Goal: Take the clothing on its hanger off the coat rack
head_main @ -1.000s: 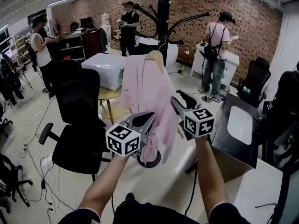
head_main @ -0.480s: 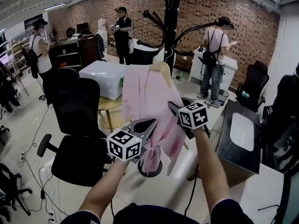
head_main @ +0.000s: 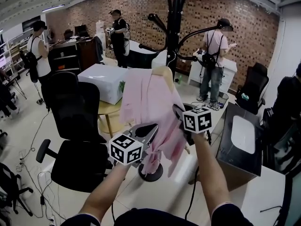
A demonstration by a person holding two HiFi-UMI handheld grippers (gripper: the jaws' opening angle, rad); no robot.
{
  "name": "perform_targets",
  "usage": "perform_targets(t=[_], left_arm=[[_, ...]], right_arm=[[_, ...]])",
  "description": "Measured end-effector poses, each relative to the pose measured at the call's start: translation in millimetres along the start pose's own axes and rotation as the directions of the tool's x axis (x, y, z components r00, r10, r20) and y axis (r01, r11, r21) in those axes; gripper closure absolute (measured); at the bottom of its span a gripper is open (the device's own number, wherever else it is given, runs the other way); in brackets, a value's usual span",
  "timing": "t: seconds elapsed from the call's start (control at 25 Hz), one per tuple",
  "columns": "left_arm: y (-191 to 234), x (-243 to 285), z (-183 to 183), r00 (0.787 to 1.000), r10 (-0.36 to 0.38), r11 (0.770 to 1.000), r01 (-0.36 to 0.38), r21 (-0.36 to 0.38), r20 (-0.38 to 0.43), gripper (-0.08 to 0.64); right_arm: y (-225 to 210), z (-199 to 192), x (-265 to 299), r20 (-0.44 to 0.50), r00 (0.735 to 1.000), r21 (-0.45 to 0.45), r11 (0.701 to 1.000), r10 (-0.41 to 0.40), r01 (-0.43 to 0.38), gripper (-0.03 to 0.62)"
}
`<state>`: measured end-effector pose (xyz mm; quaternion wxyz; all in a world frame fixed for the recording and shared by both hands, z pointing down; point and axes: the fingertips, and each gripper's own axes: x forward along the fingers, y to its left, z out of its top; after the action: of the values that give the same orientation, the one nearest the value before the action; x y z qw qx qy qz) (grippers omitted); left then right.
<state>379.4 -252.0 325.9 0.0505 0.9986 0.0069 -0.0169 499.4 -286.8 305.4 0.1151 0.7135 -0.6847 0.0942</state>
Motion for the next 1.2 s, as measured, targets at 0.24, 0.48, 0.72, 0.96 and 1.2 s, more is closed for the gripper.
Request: perform_targets(t=[0.24, 0.48, 0.72, 0.96, 1.2], left_arm=[[4, -10, -4, 1.000, 0.008, 1.000, -0.008, -0.009, -0.005, 0.548], [8, -19, -3, 1.000, 0.013, 1.000, -0.013, -0.013, -0.001, 0.548], [10, -26, 0, 1.000, 0.019, 1.000, -0.018, -0.008, 0.013, 0.548], [11, -36, 7, 0.999, 0.031, 1.000, -0.031, 0.001, 0.028, 0.548], [2, -42, 13, 0.997, 0.064, 0.998, -0.065, 0.014, 0.042, 0.548]], right_arm=[[2, 2, -1, 0.001, 1.000, 0.016, 0.999, -0.028, 0.028, 0.555], [-2, 32, -8, 0.038, 0.998, -0.009, 0.998, -0.055, 0.056, 0.557], [-6, 59, -26, 0.091, 0.993, -0.041, 0.996, -0.077, 0.081, 0.556], [7, 66, -51, 0.127, 0.990, -0.068, 0.995, -0.067, 0.076, 0.555], [23, 59, -77, 0.146, 0.989, -0.097, 0.994, -0.030, 0.045, 0.555]])
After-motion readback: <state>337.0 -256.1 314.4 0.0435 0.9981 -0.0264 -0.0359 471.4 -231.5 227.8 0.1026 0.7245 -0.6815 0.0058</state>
